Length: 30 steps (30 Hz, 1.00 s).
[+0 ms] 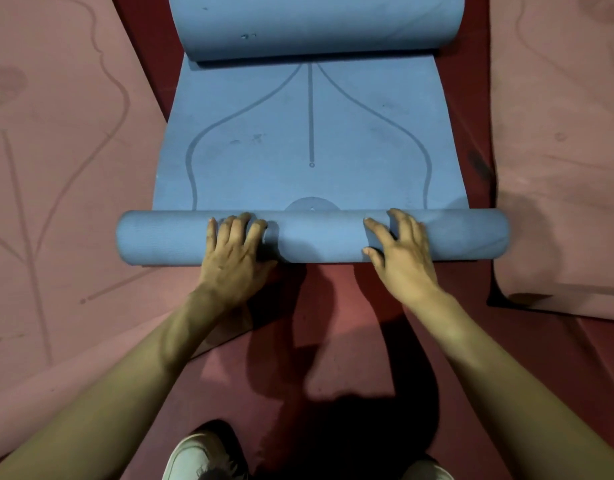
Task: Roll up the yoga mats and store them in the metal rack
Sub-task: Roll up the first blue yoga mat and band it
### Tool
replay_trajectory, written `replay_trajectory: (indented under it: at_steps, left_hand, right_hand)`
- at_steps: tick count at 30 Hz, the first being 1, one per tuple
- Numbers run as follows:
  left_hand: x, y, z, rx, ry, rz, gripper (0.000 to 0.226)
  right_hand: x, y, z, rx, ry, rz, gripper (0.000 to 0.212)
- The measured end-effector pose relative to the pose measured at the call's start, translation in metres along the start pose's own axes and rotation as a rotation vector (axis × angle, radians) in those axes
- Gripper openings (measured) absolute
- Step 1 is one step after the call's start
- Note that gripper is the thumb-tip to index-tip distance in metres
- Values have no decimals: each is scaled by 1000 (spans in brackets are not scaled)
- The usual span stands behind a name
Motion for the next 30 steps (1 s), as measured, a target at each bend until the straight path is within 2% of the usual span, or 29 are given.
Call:
replay_trajectory:
  at_steps: [3, 8, 12, 17, 22, 30]
  left_hand:
    - [-8, 6, 3, 54, 42, -3, 58]
    - [-8, 3, 2, -29, 16, -41, 78]
    - [-24, 6, 6, -37, 10, 15, 93]
    - [-39, 0, 9, -138, -40, 26, 95]
    - [-53, 3, 14, -112, -36, 92, 90]
    - [-60, 9, 21, -83, -40, 92, 90]
  right_hand:
    - [-6, 3, 5, 52, 8, -21, 44]
    - [-19, 5, -1, 37, 100, 34, 50]
    - [-29, 0, -9, 37, 149, 147, 70]
    - [-46, -7, -4, 154, 159, 292, 95]
    - [-61, -11, -2, 191, 141, 341, 93]
    - [-69, -15, 2, 201, 88, 376, 92]
Point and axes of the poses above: each hand's wrist, its own x-axis away from the middle knuckle, its own y-axis out of the back of the hand, z = x × y, the point moved 9 cm from there along -x, towards the middle knuckle, and after that the axes turned 6 degrees about z, right-handed, at the moved point
